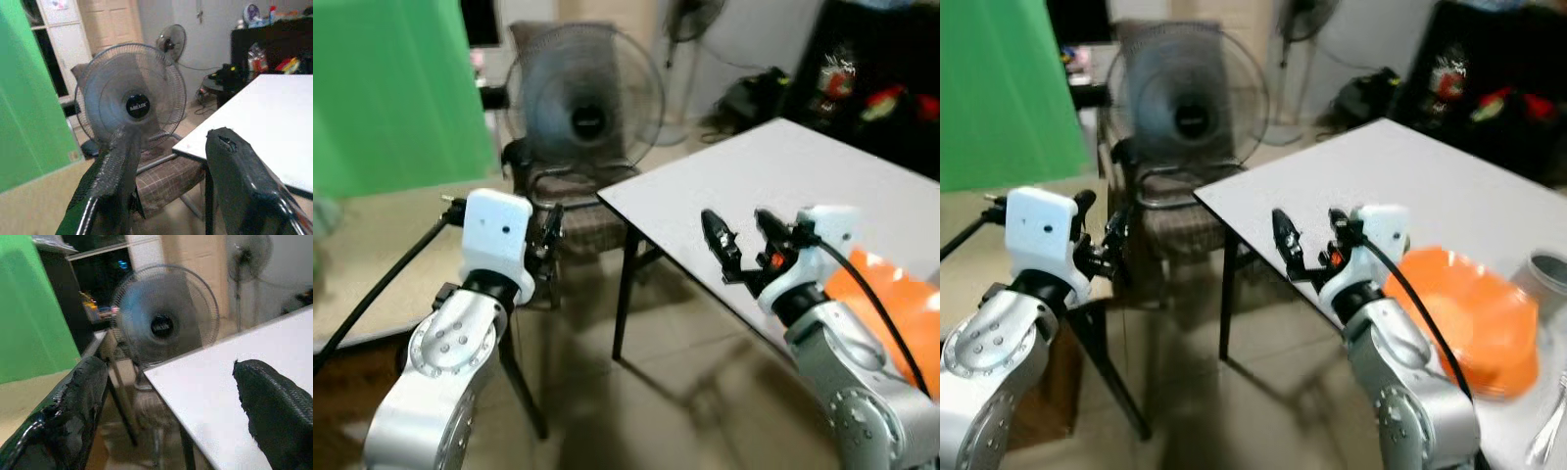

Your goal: Setting the table

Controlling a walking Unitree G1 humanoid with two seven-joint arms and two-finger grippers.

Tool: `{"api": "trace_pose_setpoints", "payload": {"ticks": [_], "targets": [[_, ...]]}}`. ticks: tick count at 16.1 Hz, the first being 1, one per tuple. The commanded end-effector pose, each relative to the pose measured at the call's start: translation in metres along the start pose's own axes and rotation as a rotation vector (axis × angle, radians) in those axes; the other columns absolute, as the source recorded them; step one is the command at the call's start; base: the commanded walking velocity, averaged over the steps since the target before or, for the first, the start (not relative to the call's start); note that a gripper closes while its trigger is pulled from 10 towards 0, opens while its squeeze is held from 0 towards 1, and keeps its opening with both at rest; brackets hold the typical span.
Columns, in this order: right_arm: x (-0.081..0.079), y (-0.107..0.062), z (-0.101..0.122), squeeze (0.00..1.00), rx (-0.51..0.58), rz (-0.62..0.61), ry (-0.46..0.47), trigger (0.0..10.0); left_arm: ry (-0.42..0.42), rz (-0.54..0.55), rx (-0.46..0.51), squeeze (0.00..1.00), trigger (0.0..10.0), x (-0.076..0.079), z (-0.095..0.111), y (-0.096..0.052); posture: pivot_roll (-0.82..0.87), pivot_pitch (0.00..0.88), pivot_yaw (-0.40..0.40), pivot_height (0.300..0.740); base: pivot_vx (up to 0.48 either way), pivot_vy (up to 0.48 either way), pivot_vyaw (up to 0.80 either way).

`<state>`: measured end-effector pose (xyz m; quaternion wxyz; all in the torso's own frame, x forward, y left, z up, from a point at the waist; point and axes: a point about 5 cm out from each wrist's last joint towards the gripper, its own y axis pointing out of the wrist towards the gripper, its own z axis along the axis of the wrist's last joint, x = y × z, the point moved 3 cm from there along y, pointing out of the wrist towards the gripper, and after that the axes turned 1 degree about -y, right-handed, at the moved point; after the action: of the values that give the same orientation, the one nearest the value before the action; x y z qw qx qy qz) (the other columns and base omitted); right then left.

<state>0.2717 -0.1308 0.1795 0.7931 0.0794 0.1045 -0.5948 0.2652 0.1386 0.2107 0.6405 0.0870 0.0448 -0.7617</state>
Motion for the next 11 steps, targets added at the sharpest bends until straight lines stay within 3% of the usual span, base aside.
{"api": "trace_pose_setpoints", "payload": {"ticks": [1, 11], "targets": [[0.001, 0.003, 0.002, 1.0, 0.002, -0.003, -0.003, 10.0, 0.006, 0.021, -0.036, 0.0, 10.0, -0.005, -0.008, -0.001, 0.0, 0.024, -0.044, 0.74, 0.0, 0.352, 0.0], [-0.004, 0.007, -0.011, 1.0, -0.039, 0.056, 0.03, 10.0, -0.015, 0.038, -0.078, 0.0, 10.0, -0.009, -0.02, -0.002, 0.01, 0.038, -0.036, 0.74, 0.0, 0.351, 0.0]]}}
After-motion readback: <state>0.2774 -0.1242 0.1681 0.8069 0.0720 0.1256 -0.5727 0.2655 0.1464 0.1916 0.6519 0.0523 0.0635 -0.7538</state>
